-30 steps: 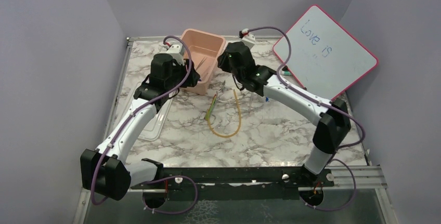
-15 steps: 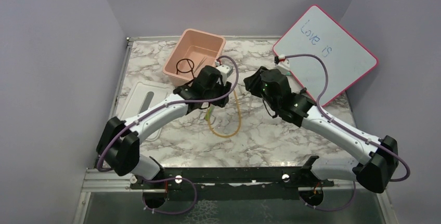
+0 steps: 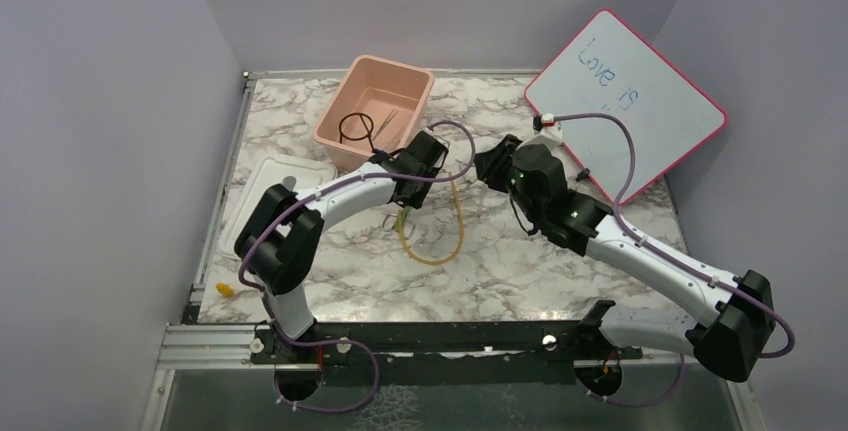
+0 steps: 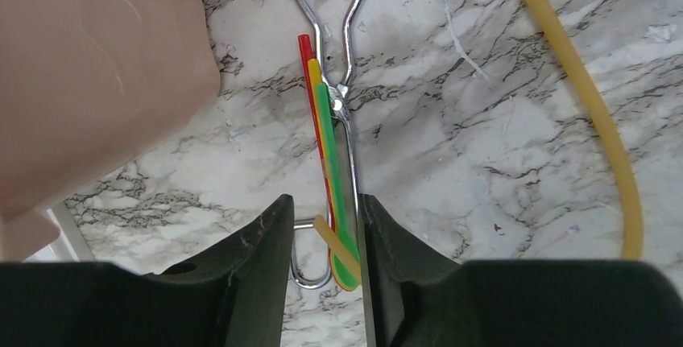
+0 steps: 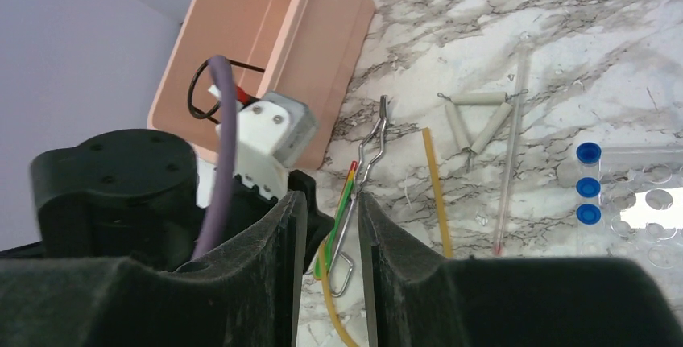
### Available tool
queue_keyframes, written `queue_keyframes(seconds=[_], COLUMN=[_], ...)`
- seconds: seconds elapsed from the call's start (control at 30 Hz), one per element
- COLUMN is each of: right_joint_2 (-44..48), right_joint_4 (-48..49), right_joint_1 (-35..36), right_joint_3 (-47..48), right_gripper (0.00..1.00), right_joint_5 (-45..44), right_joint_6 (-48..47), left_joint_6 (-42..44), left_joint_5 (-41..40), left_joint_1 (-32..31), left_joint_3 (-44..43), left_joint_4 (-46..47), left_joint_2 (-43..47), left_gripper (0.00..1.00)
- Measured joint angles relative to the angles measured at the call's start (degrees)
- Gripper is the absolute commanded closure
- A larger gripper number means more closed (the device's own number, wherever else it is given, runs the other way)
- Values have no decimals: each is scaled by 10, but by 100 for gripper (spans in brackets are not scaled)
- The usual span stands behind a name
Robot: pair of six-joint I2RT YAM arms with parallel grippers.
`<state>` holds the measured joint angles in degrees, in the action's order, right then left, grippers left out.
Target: Organize the chemistry lab equipment
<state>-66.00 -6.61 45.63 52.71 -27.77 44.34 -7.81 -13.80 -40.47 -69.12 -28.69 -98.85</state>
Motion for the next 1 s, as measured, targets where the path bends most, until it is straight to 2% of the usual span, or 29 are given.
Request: queue_keyframes(seconds=[0.47, 0.63, 0.83, 1.0], right_joint_2=[15, 15, 15, 24], right_joint_4=[24, 23, 21, 18], right_joint_1=[-2, -4, -4, -4], right_joint_3=[-23, -24, -24, -26], right_gripper=[65, 65, 66, 66], right_joint_5=[-1, -2, -16, -25], right_joint_6=[-9, -9, -8, -7], left_joint_6=[17, 17, 17, 16], left_joint_5=[-21, -22, -29, -34], left_joint_1=[0, 0, 0, 0], left_joint_3=[-23, -27, -36, -41], left_joint_4=[-15, -15, -24, -29], left_joint_2=[-65, -76, -100, -107], left_gripper=[67, 75, 77, 91])
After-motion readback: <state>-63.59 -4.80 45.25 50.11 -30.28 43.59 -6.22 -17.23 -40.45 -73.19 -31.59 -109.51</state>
